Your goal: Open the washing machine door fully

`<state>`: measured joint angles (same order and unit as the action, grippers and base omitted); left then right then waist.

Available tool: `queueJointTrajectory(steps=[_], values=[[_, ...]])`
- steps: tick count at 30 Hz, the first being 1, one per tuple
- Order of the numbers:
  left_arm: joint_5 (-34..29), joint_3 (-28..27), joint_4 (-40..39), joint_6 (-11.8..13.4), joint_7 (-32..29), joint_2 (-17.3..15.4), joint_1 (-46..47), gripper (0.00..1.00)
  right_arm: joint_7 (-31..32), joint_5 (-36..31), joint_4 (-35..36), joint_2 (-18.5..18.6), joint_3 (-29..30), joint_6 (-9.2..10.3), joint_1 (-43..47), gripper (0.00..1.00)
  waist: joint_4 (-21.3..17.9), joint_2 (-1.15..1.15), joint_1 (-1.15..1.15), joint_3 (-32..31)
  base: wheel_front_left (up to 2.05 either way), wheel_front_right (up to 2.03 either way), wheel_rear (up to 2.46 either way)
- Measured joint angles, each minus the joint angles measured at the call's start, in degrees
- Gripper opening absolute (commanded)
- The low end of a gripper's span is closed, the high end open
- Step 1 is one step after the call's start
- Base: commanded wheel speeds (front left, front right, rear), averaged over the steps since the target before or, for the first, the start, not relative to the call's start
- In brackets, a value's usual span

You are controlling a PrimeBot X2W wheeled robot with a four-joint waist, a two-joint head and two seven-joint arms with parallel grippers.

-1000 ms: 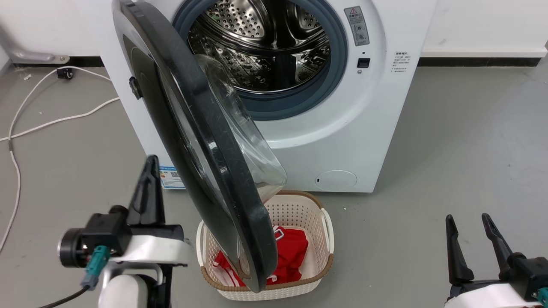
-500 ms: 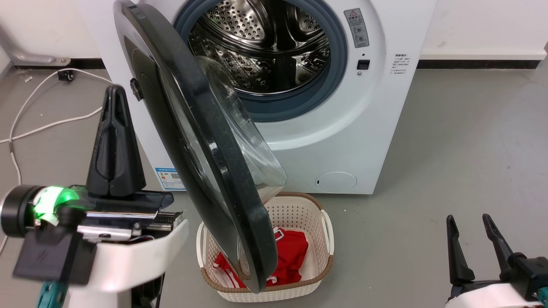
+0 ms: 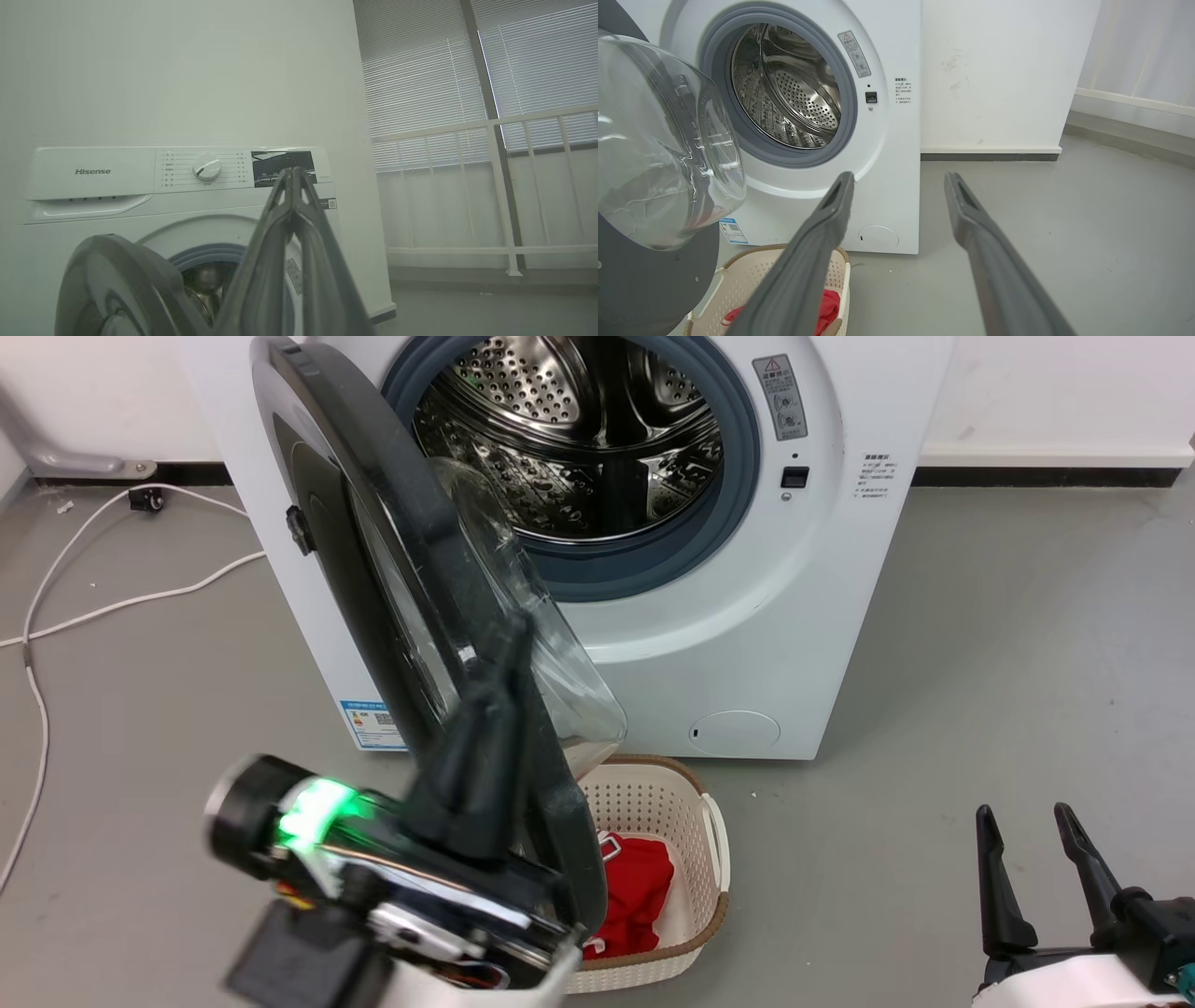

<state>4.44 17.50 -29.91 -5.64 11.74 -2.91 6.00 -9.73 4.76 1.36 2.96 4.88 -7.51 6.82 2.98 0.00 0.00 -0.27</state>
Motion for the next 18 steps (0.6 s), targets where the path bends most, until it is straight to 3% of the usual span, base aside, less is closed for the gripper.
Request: queueJointTrajectory(steps=[6,18], values=[[2.37,5.92,4.08,-0.75,-4.88,-0.45,-4.21,0.0,-0.09,0.18,-0.38,0.0,-0.32,0.0,-0.11,1.0,0.07,0.0,0.0,0.37,0.0,0.0,0.0],[4.61,11.51,12.91,-0.35,-10.58,-0.65,-13.28,0.0,-0.34,0.37,-1.25,-0.01,-0.66,0.0,-1.21,1.0,0.27,0.0,0.0,1.77,0.0,0.0,0.0]])
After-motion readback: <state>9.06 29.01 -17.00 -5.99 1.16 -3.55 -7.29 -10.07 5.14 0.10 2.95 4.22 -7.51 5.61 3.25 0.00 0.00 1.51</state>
